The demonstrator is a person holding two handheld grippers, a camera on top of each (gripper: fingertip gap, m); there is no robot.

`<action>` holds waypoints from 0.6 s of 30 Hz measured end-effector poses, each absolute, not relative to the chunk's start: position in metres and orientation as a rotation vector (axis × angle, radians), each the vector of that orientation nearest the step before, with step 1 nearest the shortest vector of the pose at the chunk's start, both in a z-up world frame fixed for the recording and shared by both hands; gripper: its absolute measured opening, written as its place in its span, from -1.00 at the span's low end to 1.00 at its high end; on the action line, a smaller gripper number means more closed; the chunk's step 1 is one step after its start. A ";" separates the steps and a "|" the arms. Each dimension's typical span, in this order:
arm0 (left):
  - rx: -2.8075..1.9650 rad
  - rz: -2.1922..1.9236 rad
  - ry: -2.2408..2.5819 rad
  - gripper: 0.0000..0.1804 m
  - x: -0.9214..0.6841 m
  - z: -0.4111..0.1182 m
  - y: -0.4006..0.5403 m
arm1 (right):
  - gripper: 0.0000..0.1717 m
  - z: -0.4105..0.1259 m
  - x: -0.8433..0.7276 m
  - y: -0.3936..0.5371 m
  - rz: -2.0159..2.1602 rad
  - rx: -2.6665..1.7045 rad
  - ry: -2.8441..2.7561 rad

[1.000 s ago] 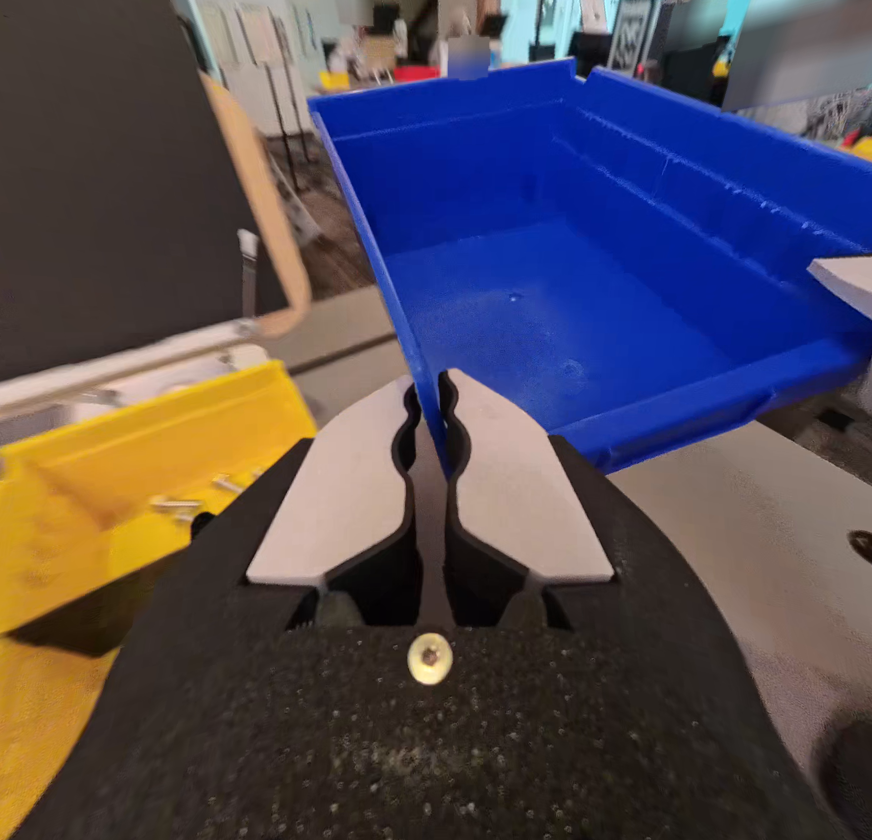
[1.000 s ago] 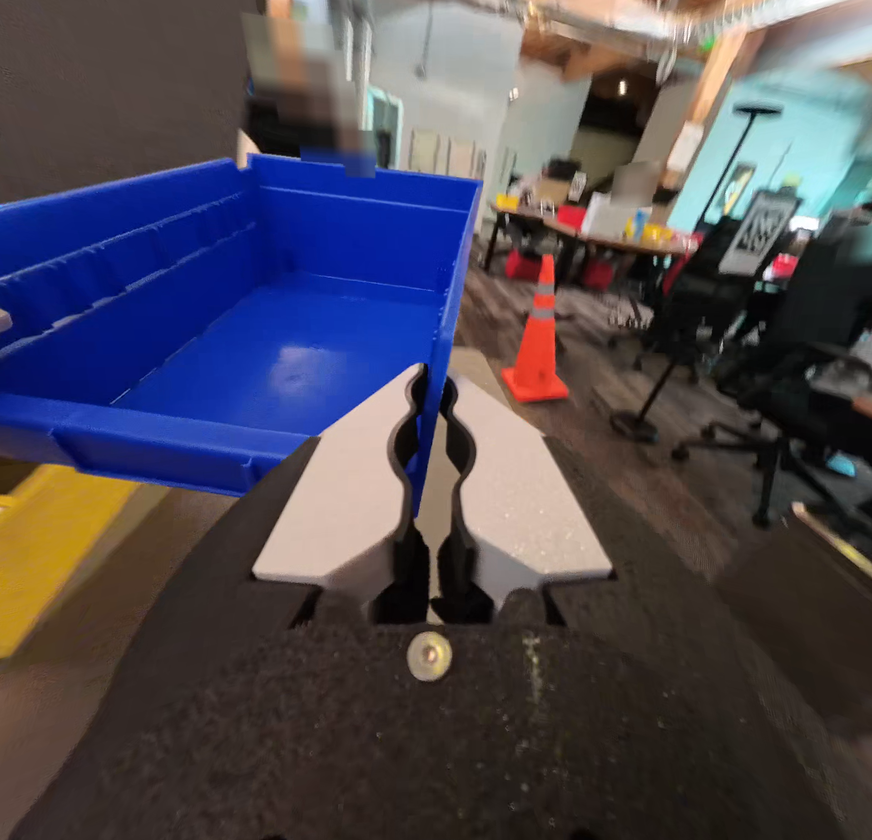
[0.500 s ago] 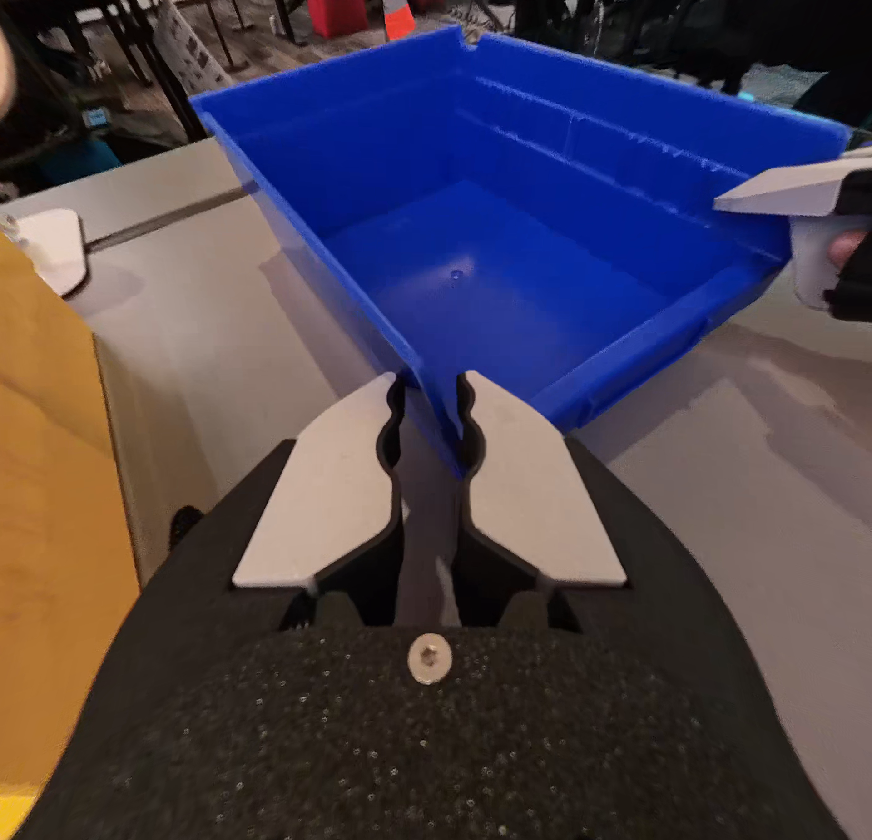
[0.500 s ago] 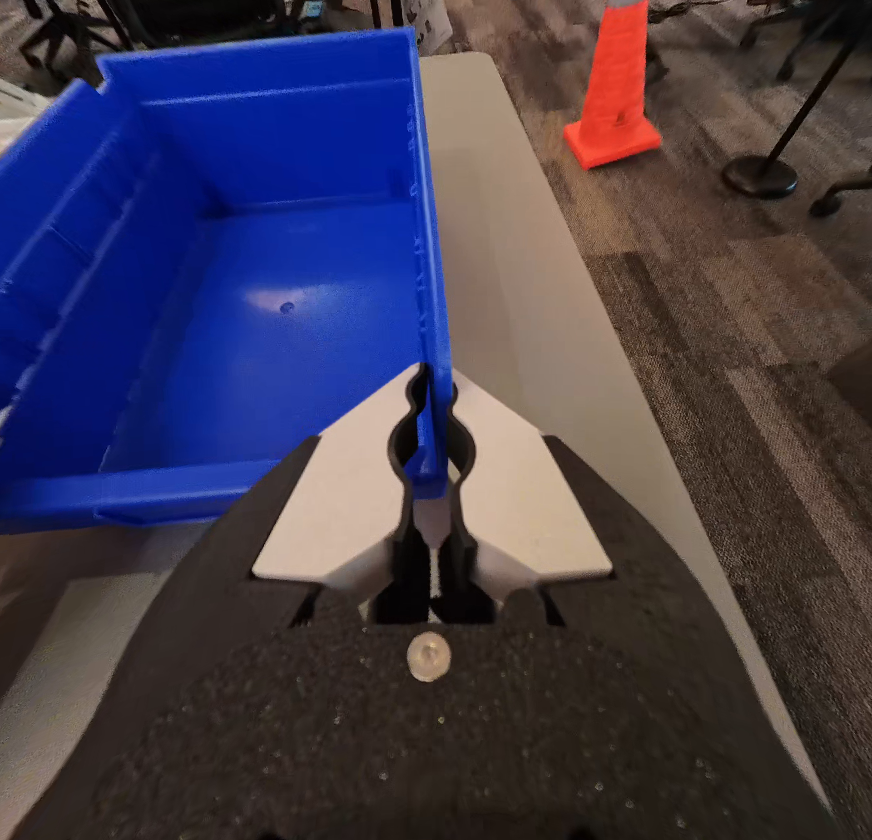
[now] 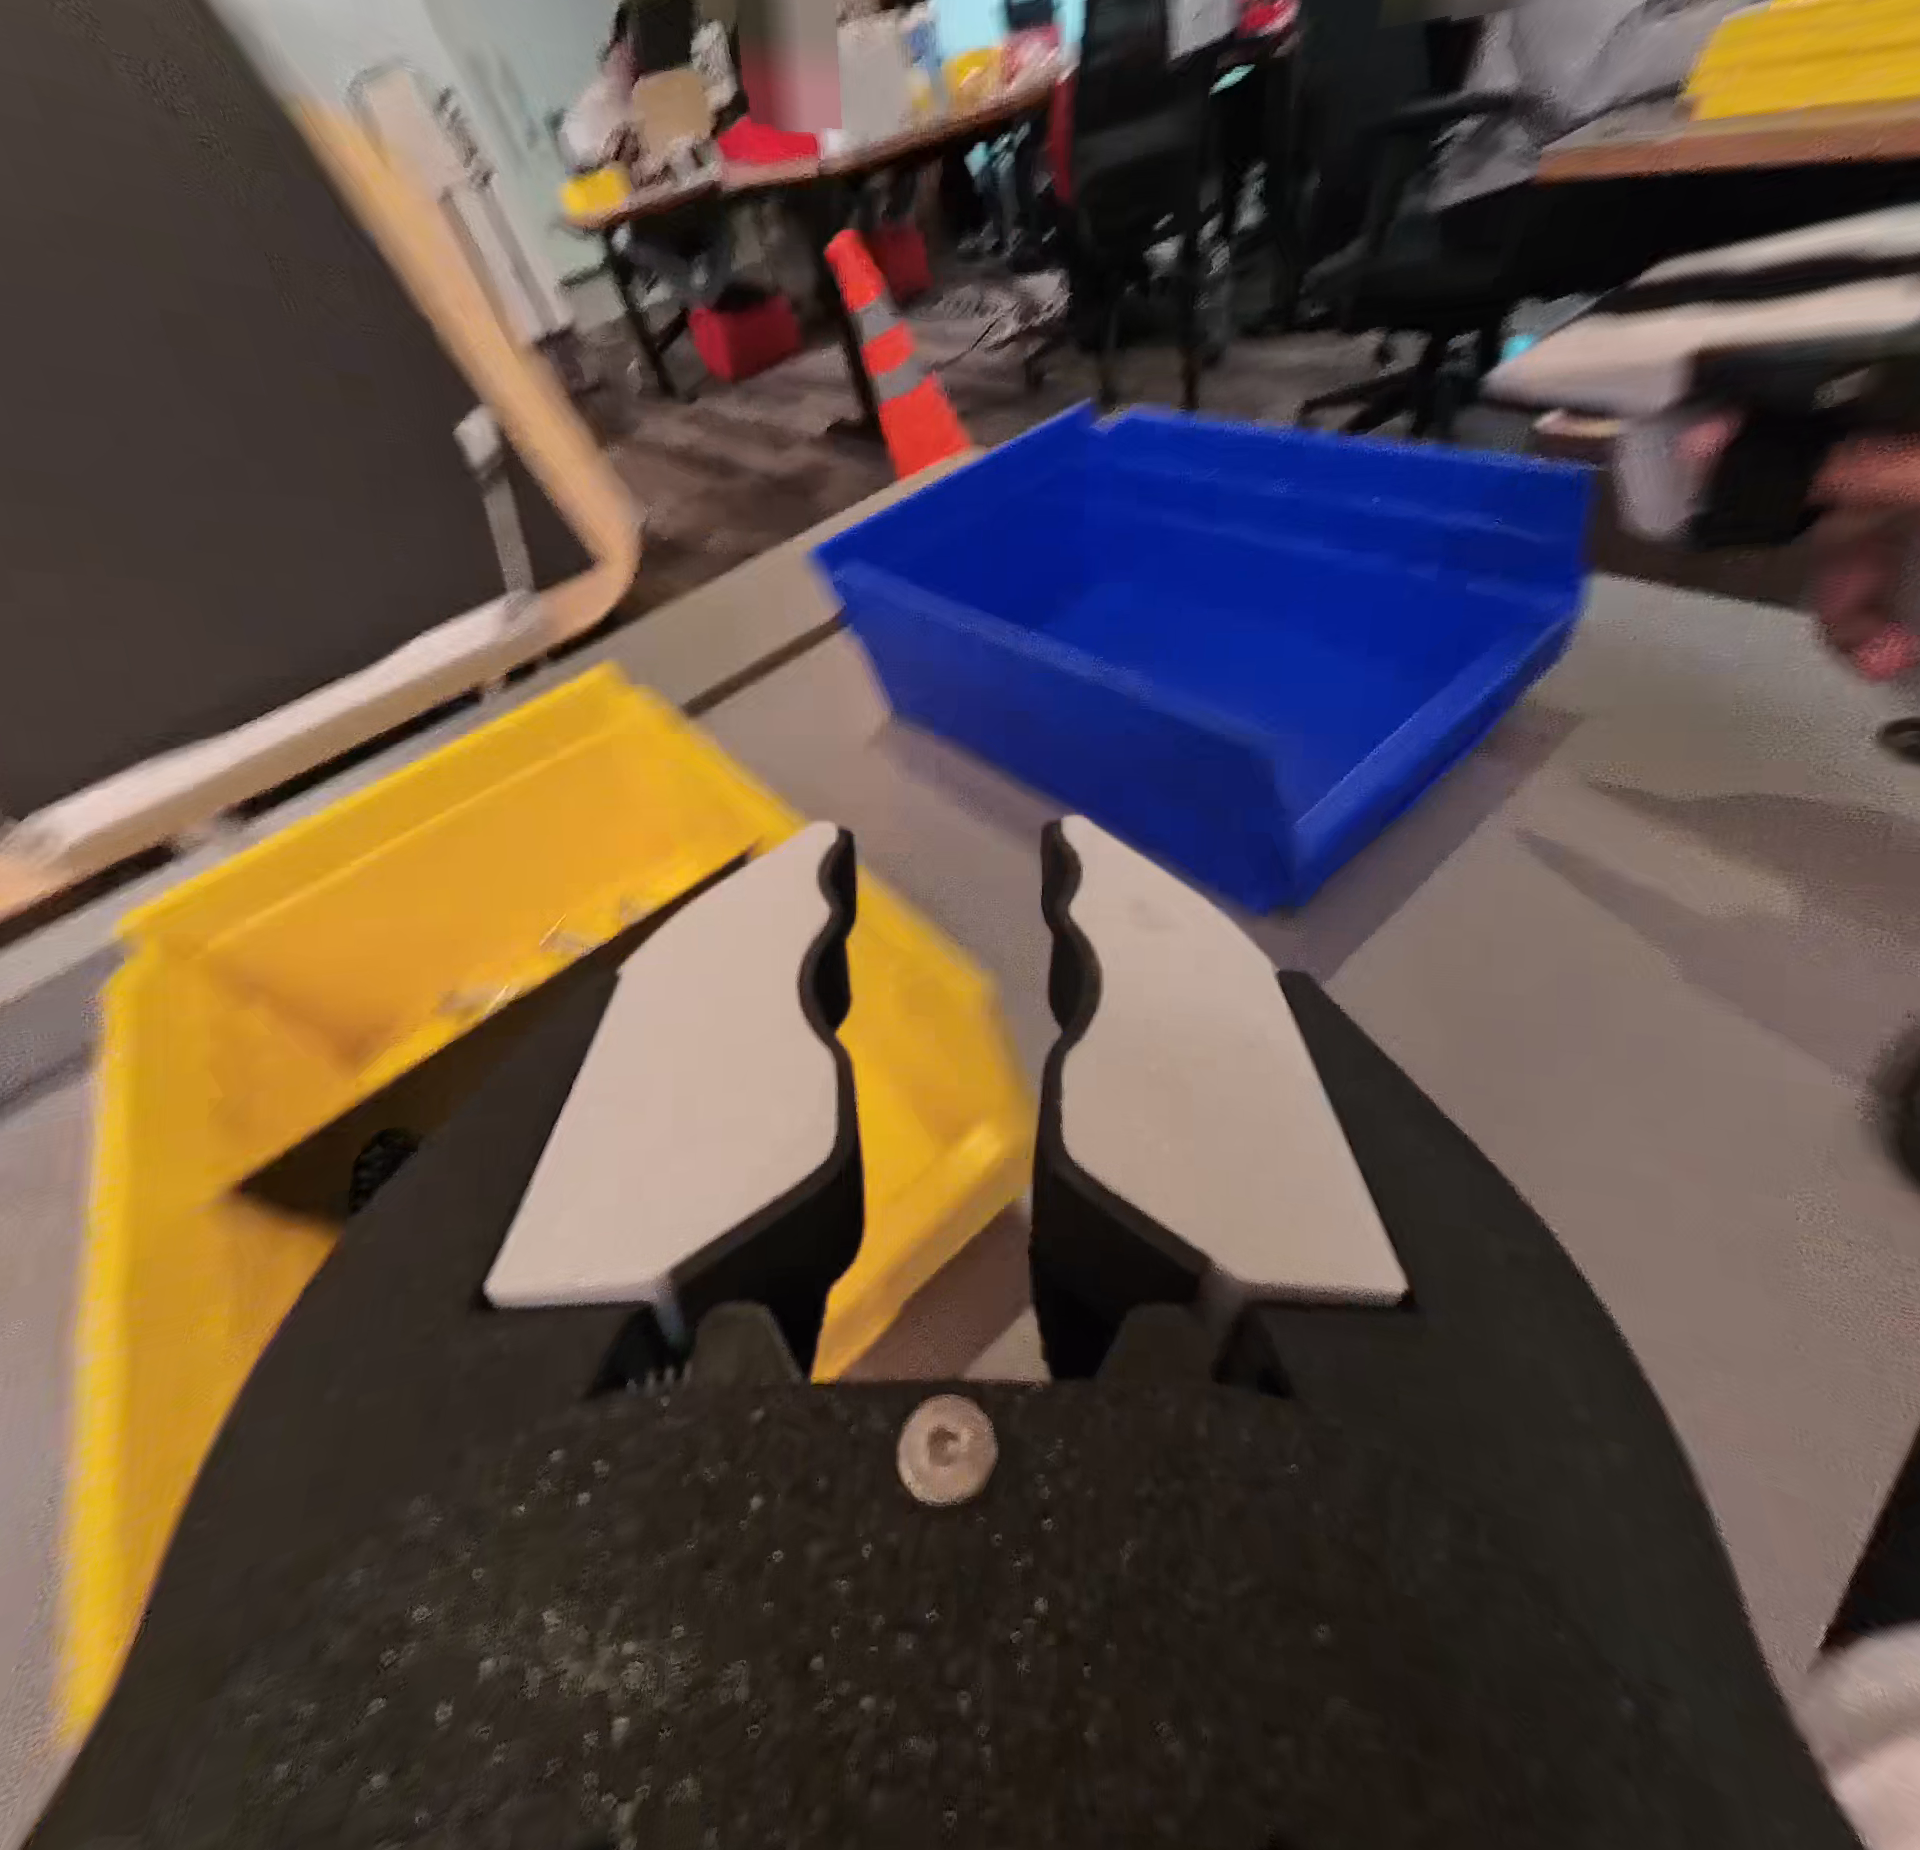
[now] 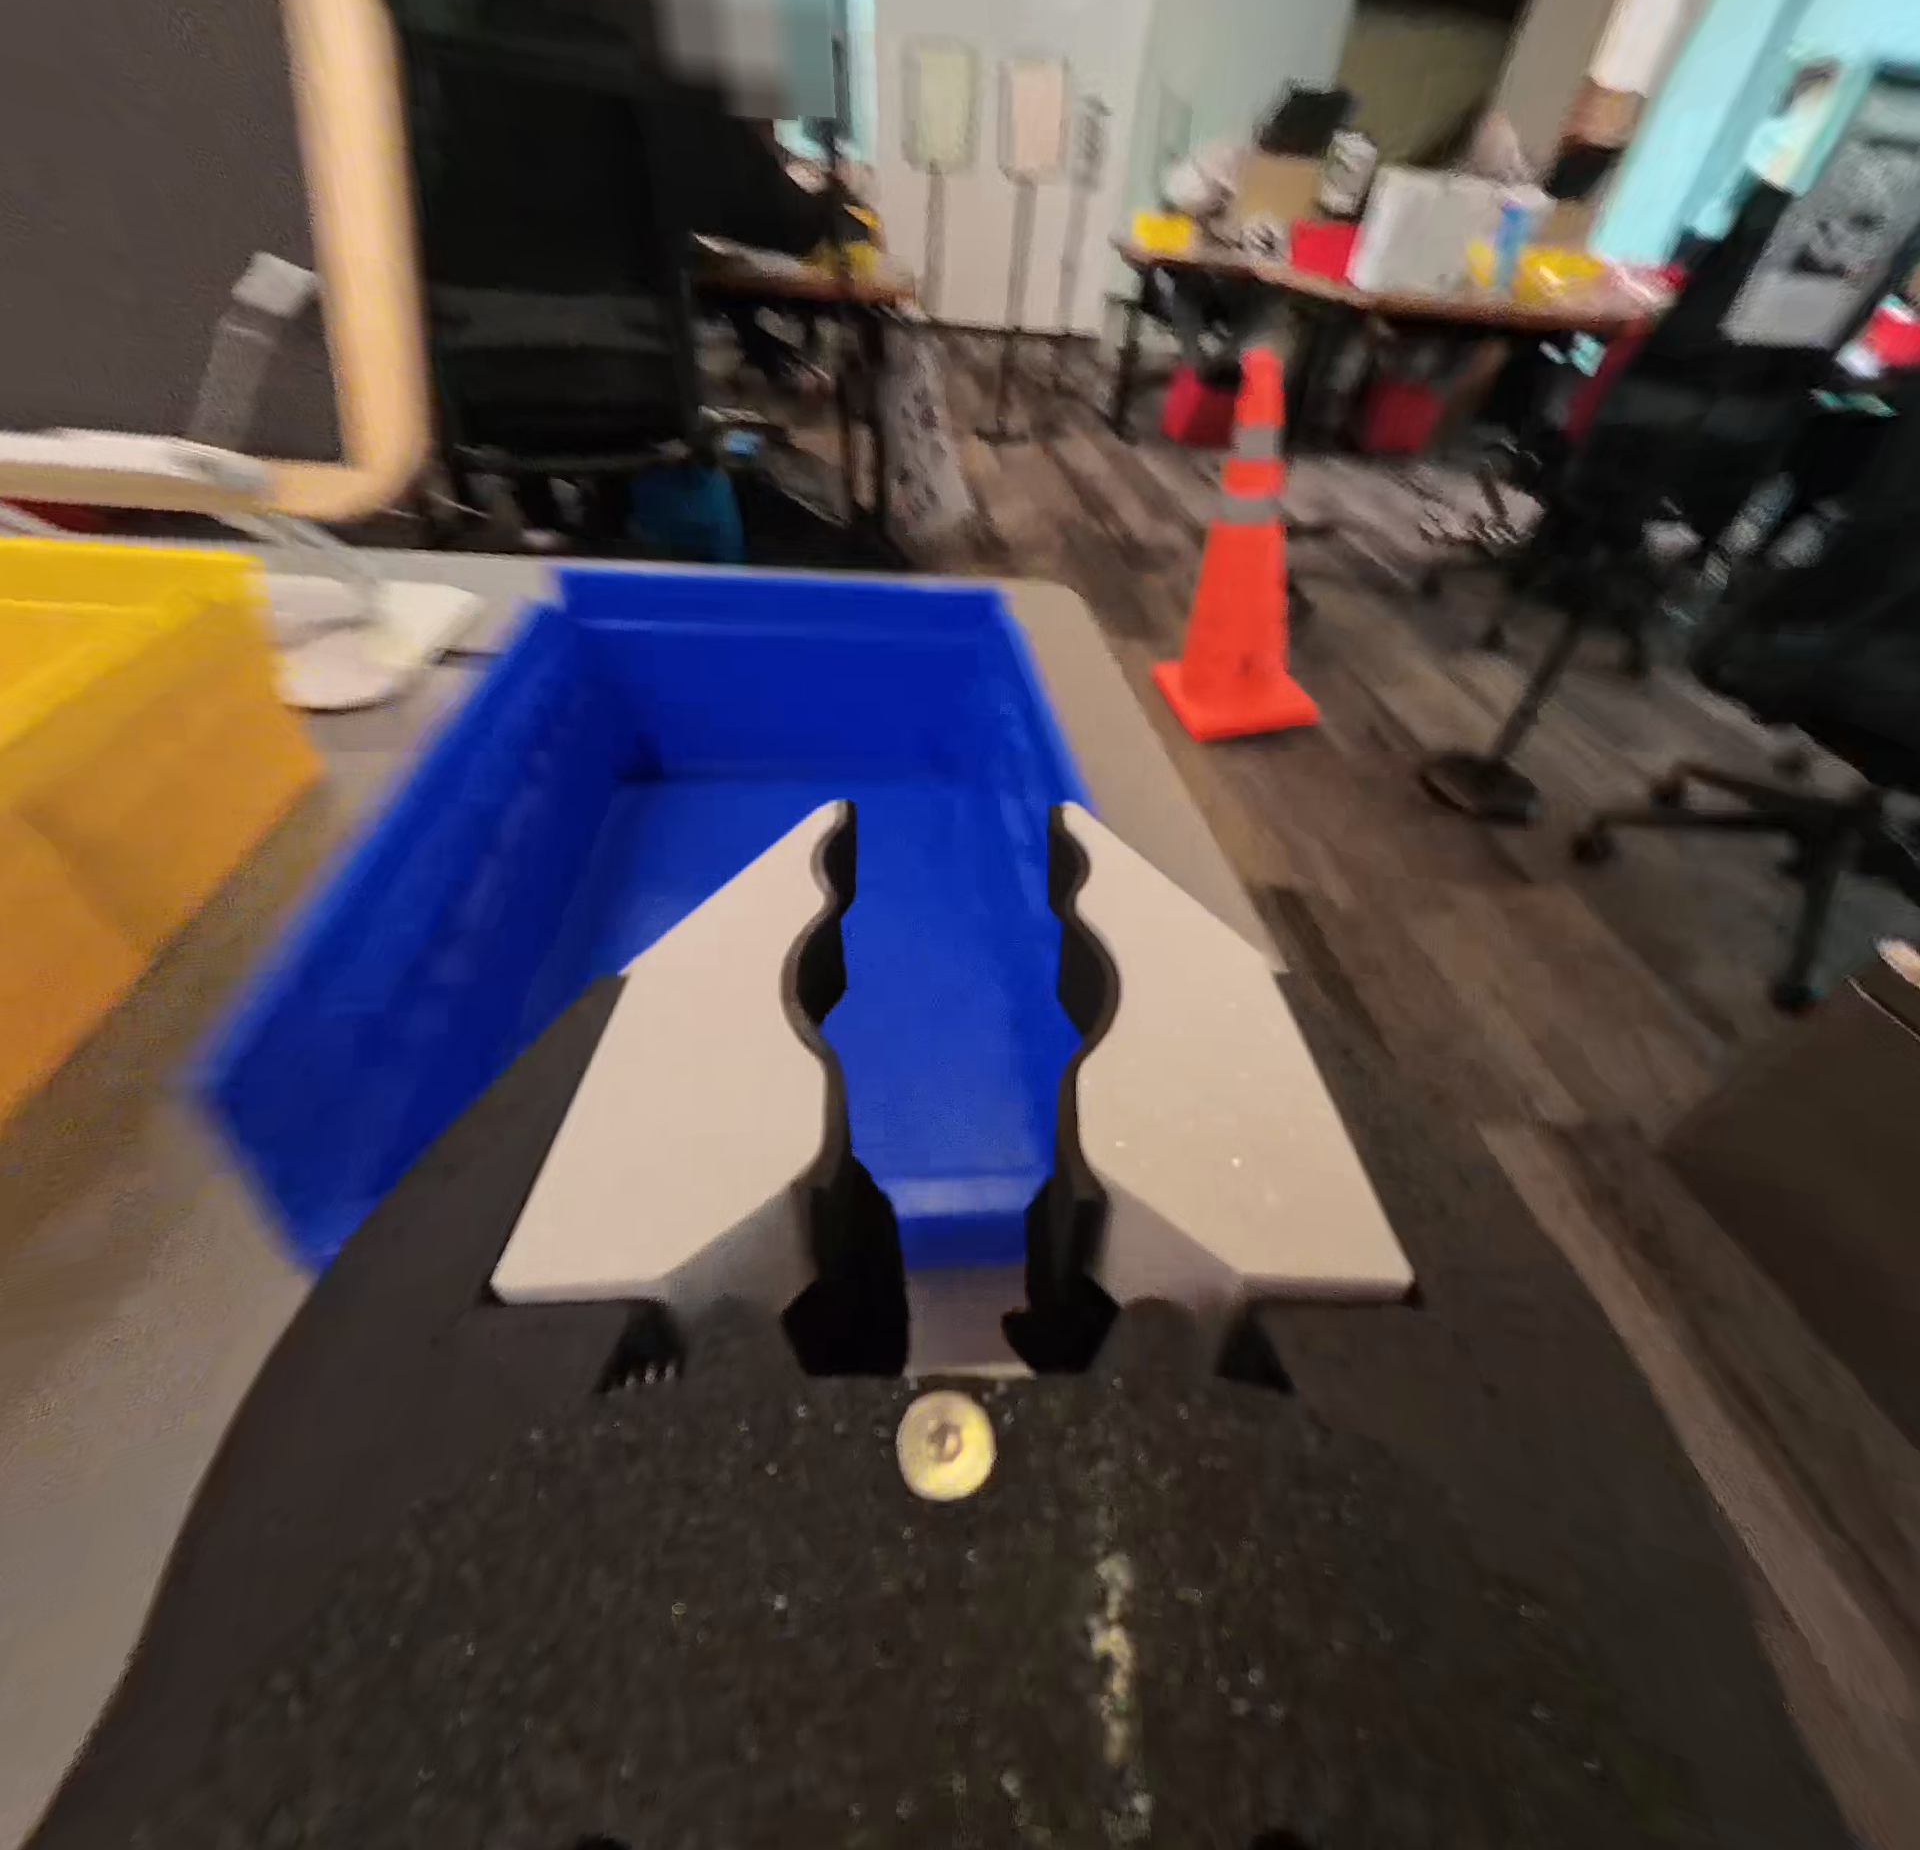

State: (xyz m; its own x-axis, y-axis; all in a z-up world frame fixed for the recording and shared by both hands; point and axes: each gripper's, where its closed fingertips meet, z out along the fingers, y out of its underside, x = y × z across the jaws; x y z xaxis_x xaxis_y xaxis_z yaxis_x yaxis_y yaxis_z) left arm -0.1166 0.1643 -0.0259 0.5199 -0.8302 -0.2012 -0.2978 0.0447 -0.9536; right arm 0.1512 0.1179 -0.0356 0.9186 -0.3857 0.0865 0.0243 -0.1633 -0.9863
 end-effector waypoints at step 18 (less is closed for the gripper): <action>-2.016 -0.566 0.582 -0.83 -0.284 -0.141 0.290 | -0.97 -0.131 -0.107 0.233 -0.182 -1.901 0.173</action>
